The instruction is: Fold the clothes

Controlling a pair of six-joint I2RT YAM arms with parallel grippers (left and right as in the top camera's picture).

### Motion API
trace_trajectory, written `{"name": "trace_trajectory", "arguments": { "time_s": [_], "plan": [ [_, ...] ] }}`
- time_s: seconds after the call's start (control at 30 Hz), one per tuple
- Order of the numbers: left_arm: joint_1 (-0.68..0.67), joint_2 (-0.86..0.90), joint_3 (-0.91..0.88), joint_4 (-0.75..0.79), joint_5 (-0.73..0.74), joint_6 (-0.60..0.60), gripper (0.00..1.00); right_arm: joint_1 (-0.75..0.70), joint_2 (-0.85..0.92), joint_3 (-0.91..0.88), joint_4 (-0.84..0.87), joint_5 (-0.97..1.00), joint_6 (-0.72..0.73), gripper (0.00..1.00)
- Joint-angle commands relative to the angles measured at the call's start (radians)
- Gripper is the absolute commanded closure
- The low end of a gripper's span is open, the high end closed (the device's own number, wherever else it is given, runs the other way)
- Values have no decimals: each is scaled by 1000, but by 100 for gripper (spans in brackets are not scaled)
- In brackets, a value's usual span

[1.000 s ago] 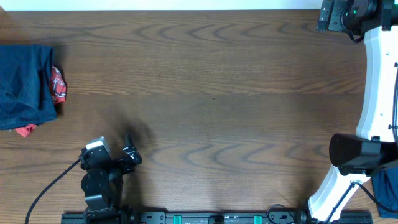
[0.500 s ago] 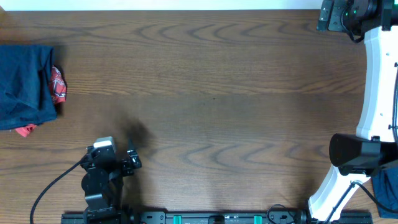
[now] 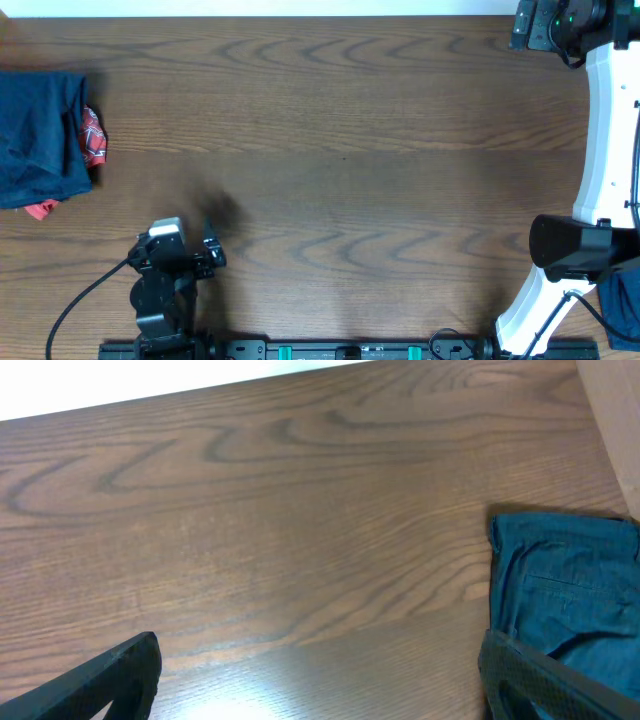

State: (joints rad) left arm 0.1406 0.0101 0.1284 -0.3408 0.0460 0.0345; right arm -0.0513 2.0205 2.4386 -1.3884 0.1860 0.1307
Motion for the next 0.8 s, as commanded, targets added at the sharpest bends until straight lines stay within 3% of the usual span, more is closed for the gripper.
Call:
{"name": "trace_trajectory", "arguments": {
  "time_s": [0.0, 0.23, 0.77],
  "plan": [
    [5, -9, -40, 59, 18, 13, 2, -1, -11, 2, 0, 0, 18, 1],
    [5, -9, -125, 288, 29, -21, 2, -1, -11, 2, 1, 0, 18, 1],
    [5, -9, -124, 278, 32, -21, 2, -1, -11, 2, 0, 0, 18, 1]
  ]
}}
